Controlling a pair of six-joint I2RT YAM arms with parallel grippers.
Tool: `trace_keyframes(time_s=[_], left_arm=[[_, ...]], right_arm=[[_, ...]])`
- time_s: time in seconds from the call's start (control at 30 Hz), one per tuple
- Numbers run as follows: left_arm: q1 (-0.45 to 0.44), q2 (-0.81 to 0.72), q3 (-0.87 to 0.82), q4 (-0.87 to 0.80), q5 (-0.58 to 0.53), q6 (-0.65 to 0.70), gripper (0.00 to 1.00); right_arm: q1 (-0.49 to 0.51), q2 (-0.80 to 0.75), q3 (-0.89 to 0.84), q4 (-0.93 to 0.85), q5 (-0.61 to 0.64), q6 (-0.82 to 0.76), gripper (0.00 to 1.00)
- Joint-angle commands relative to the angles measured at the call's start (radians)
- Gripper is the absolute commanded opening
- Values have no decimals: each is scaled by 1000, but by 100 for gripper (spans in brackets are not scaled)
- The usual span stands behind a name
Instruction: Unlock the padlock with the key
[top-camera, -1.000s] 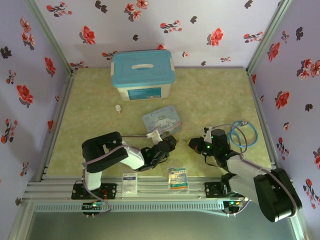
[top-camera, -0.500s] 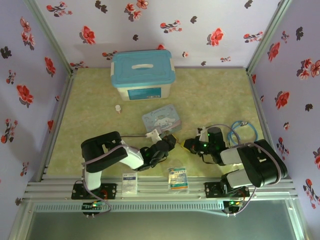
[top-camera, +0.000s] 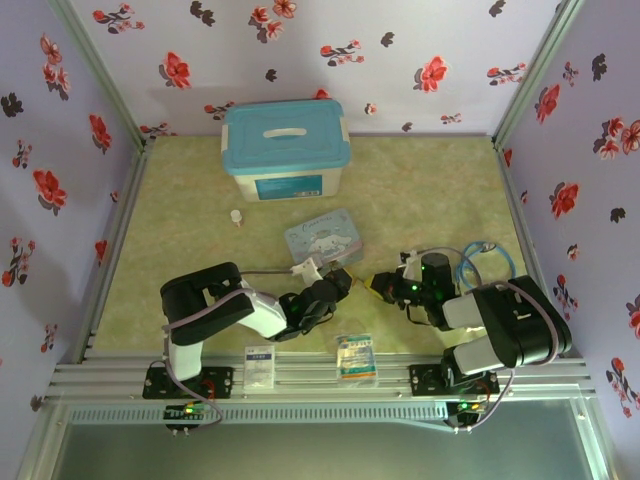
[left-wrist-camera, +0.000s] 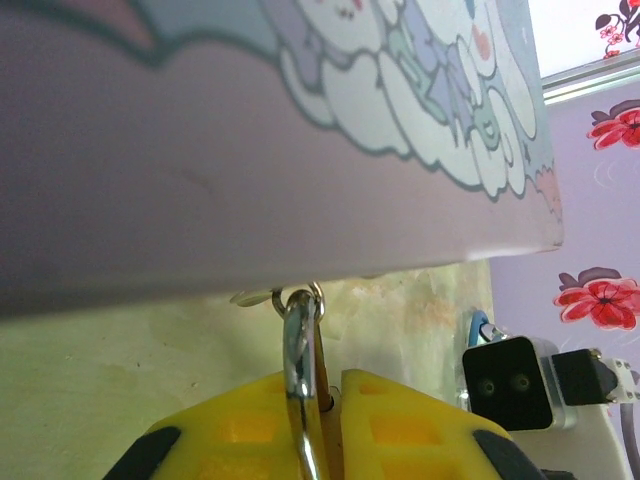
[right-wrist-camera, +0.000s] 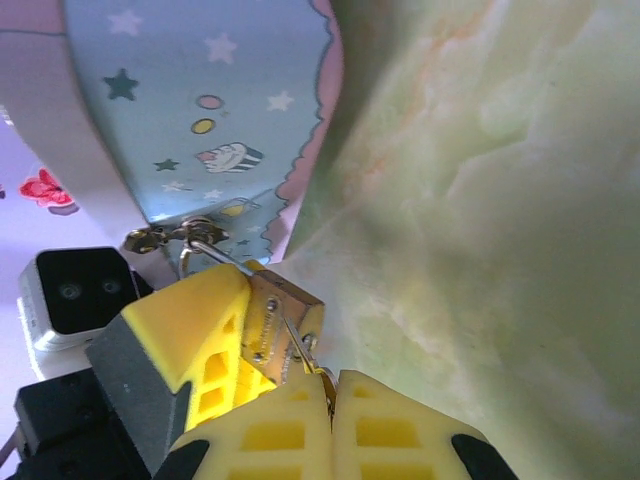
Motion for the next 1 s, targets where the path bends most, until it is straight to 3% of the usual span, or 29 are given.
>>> trace_keyframes(time_s=[0.0,0.2,0.57,0.97], left_arm=[[6,-2,-4,30,33,-47,0],[6,-11,-5,25,32,-40,0],[29,-27,-30,31,29,-40,0],[31,2,-25,60,45,-70,0]], right_arm=[[-5,20,-5,58,-27,16,0],[-1,60,-17,101,-35,31,0],[19,-11,4,-71,0,-49,0],[35,7,9,-39,2,-40,0]])
